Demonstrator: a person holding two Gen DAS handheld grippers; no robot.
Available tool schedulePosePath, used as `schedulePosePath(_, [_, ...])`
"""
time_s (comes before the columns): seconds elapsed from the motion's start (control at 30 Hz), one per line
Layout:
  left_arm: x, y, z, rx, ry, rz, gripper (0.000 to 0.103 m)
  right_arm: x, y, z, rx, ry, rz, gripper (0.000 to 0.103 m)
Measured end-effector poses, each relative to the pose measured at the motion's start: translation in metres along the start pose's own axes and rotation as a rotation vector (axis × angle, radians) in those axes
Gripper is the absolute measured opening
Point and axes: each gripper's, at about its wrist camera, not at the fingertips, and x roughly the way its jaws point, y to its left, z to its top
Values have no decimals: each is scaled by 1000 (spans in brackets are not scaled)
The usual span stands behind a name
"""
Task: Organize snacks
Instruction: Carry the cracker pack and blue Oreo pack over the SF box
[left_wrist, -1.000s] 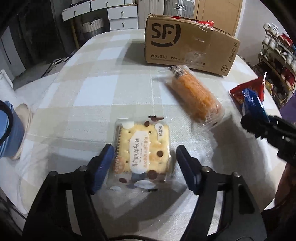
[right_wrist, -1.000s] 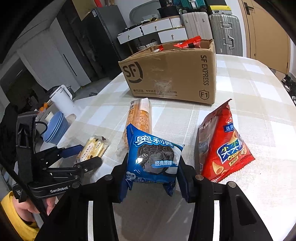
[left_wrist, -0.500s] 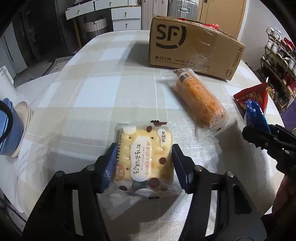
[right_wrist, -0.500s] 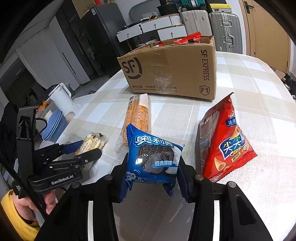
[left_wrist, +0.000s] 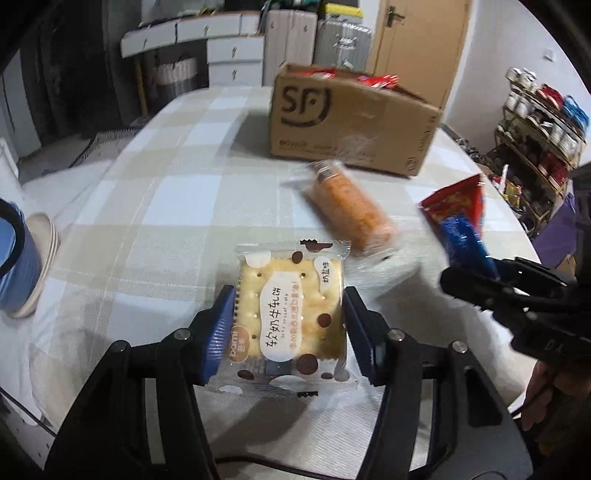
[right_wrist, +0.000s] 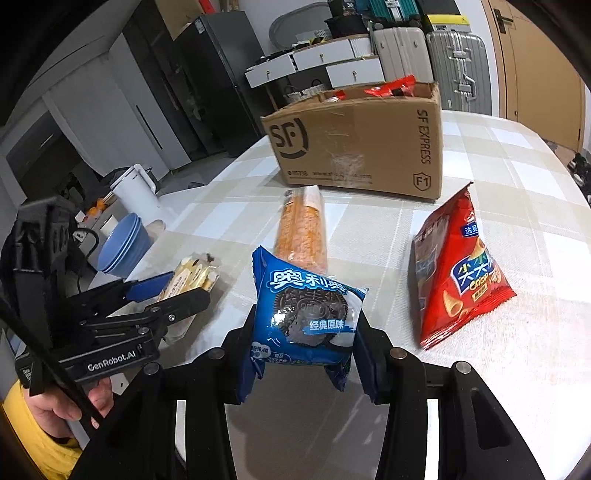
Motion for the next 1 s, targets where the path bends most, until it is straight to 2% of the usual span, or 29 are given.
schedulePosePath(0.17, [-30,-14,-4,39,-89,-24,55,-22,20,-9,-46,-64,-7,45])
schedulePosePath(0.33, [-51,-9,-1,4,-128,-69,55,-51,31,-15,-52,-149,5,45])
schedulePosePath(0.5, [-73,-9,4,-17,-173,-101,55,-78,41,-19,-61,-230,56,45])
schedulePosePath(0.77, [-89,-13,15,-31,-190,-147,55,-87,47,-17,-64,-248,88,45])
schedulePosePath(1.0, [-97,-10,37,-35,-205,-156,55,-91,41,2,-75,-254,79,45])
